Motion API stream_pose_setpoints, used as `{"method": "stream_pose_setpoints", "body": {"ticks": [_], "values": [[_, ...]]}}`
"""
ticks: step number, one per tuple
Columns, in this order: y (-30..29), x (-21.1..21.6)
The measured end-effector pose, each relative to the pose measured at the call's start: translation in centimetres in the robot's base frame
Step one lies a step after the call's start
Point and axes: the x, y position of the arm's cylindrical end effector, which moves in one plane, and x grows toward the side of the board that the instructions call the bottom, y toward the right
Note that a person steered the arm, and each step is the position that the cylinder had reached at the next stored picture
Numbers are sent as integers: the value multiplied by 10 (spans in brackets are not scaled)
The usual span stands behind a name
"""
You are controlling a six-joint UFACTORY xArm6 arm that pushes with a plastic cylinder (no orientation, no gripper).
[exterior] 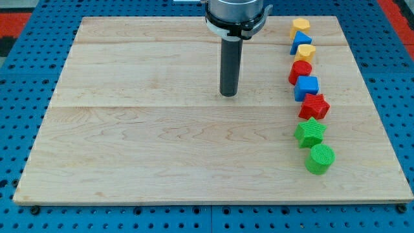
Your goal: Separate the cube from the line of blocks
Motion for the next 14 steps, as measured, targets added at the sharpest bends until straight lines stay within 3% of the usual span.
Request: {"method": "stream_pose_setpoints", "body": {"ticks": [2,4,5,7,8,9,10,11,12,14], "values": [[-6,8],[-20,166],[33,206],[222,169],[212,81],[164,7],[93,-22],[7,-26],[-3,-26],[140,-3]]}}
